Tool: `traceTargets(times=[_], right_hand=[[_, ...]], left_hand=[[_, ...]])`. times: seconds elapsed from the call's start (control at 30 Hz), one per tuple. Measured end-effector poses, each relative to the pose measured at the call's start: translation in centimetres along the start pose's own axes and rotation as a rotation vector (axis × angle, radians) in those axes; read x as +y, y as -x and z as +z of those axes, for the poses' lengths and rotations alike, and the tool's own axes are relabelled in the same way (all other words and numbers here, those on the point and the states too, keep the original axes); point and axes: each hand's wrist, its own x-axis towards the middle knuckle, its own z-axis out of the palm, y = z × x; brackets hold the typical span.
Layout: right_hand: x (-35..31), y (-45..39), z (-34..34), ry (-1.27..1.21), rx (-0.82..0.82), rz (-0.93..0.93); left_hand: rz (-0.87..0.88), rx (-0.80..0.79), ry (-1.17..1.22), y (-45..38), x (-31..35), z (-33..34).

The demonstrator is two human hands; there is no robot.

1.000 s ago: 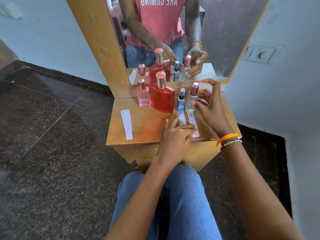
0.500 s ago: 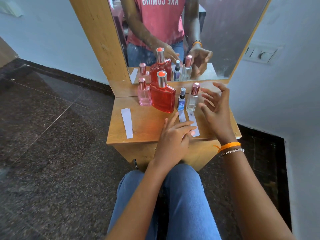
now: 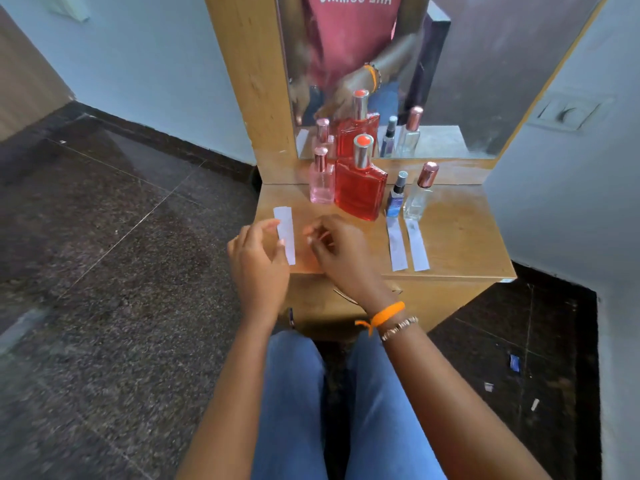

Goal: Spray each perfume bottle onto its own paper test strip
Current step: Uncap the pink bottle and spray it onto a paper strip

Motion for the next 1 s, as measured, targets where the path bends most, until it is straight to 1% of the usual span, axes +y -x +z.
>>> traceTargets(times=[0.07,0.17,0.23,0.33,0.5,0.7,0.83,1.0], right_hand=[[0.1,-1.7,1.4,0.069,-0.071,-0.002],[0.7,-3.9,2.3,0.155,-0.120,0.014],[1.1,-4.9,2.3,0.206,-0.149,0.017],[1.3,-5.8,2.3,0.287,-0.193,0.017],[1.5,-6.1,2.9,0.414,-0.242,0.022],[1.7,-5.9,3.3,0.356,-0.180,0.042],[2.0,-5.5,3.4,0.218,-0.091,0.077],[1.3,-5.8,3.8,-0.005,-0.069,0.127]], left_hand=[[-0.026,-0.049,-0.022,-1.0,-0.8,-0.2],[0.011,-0.162,-0.021,-1.6,-1.2,-0.2],[0.024,-0.203,-0.042,-1.6,-1.6,0.0],[0.054,-0.211,-0.092,-1.5,-2.2,0.4],[0.089,-0.213,-0.101,-1.5,-2.5,0.4],[0.097,-0.212,-0.084,-1.5,-2.7,0.5],[0.094,-0.215,-0.087,-1.5,-2.9,0.5],[0.097,-0.218,-0.063,-1.5,-2.9,0.5]])
